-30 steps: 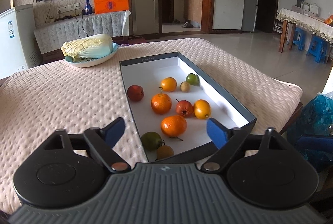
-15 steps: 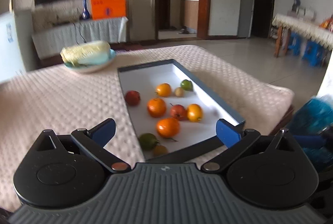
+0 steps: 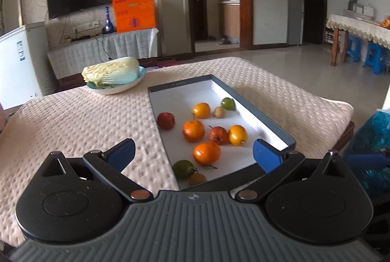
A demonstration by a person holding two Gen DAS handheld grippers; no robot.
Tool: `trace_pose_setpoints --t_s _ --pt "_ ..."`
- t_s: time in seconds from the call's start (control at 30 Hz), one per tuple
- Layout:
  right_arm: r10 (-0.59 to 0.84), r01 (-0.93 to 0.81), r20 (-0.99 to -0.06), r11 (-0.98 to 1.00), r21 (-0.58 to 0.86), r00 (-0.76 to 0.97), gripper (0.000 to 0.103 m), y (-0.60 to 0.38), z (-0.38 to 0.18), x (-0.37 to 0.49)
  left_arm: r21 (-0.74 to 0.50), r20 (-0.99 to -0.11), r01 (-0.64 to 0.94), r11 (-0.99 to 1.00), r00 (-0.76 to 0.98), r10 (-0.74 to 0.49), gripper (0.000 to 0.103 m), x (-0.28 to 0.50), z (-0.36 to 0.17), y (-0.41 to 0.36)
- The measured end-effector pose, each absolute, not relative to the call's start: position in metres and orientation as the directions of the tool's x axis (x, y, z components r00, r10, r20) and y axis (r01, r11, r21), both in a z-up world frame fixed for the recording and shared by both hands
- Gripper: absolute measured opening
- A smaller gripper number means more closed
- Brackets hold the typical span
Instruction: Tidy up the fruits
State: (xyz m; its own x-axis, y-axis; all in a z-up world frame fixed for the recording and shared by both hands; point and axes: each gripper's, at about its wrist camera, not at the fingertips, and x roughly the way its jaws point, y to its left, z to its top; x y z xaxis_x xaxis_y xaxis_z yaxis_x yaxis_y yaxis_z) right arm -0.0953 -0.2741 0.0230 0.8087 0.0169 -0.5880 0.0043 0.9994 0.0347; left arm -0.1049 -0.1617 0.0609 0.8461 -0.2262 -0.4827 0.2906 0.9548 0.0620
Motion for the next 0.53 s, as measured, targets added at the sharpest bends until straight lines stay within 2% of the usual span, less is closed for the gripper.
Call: trace_pose_setpoints --t_s 0.27,0.43,0.53 --pt "0.017 0.007 -0.588 0.999 0.038 0.809 0.084 -0.2754 0.0233 -0.0953 0.065 -0.494 0.339 0.939 0.828 -0.265 0.103 -0.1078 0.0586 -0.1672" --pt "0.017 0.007 -0.587 0.999 0.040 0.809 0.084 -0.2760 0.0232 -0.0953 0.042 -0.466 0.334 0.942 0.840 -0.277 0.103 -0.1104 0.0587 -0.1653" --pt "0.015 0.014 -0.583 0.999 0.045 0.812 0.084 -0.2769 0.0236 -0.0955 0.035 -0.489 0.355 0.934 0.821 -0.294 0.103 -0.1061 0.0573 -0.1678"
